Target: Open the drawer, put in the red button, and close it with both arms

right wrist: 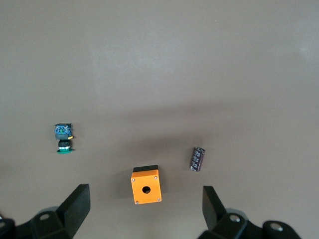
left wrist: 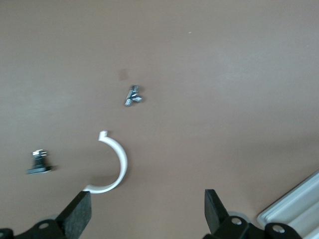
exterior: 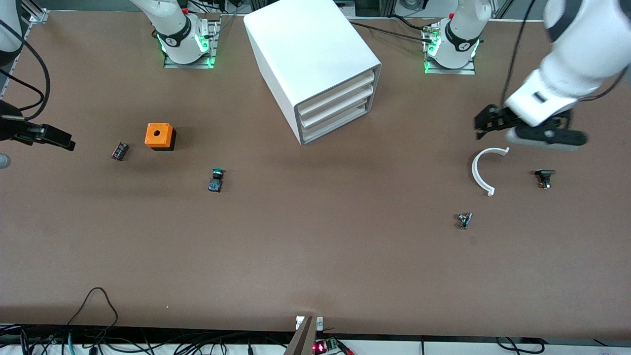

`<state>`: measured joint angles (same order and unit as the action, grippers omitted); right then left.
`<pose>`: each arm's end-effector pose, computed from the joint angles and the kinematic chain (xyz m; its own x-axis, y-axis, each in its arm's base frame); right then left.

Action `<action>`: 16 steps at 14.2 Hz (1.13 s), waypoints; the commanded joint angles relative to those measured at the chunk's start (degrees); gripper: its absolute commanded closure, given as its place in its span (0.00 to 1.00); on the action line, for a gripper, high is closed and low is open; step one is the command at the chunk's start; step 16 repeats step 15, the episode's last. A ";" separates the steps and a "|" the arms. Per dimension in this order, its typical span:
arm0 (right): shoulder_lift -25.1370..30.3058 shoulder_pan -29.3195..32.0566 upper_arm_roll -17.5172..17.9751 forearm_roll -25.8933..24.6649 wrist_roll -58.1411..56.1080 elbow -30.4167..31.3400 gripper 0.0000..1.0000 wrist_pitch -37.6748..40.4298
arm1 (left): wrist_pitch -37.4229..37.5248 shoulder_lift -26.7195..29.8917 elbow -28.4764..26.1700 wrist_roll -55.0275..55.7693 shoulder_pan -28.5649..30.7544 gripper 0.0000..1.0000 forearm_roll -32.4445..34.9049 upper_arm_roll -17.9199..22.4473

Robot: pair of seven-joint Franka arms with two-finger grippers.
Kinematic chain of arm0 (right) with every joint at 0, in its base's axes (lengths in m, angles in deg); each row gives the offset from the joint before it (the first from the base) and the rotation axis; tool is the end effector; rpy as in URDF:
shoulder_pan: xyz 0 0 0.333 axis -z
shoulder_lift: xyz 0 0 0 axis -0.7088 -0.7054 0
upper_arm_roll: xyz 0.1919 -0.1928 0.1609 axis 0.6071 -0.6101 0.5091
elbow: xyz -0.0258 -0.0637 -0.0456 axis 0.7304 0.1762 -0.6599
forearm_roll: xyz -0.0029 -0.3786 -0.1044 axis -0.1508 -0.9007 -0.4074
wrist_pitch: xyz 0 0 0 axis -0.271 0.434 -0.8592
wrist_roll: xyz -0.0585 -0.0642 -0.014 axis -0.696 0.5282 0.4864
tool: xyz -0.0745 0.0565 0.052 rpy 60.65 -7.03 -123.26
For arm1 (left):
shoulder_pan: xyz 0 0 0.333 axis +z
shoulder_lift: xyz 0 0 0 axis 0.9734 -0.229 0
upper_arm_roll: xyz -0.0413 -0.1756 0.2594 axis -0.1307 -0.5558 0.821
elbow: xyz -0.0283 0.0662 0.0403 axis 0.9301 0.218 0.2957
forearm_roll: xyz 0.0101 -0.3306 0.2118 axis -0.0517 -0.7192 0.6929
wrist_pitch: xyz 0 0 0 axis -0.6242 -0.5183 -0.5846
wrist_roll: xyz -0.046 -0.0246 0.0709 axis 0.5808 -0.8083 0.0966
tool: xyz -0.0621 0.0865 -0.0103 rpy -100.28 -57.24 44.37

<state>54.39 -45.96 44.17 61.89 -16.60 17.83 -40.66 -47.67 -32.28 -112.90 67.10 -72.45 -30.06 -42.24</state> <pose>0.5828 -0.0521 0.5565 0.9922 -0.1187 -0.0392 -0.1172 -0.9923 0.0390 0.5477 -0.0668 0.5787 0.9899 -0.1379 0.0318 -0.1378 -0.9904 -0.0075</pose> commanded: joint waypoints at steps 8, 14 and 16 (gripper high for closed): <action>7.65 0.91 0.87 0.60 -0.88 8.90 0.00 -1.93 | 8.08 -0.95 4.88 -11.54 2.62 0.00 0.55 7.89; 7.56 0.91 0.96 0.51 -0.88 8.81 0.00 -1.76 | 7.73 -1.57 5.23 -11.54 3.24 0.00 0.55 7.89; 7.56 0.91 0.96 0.51 -0.88 8.81 0.00 -1.76 | 7.73 -1.57 5.23 -11.54 3.24 0.00 0.55 7.89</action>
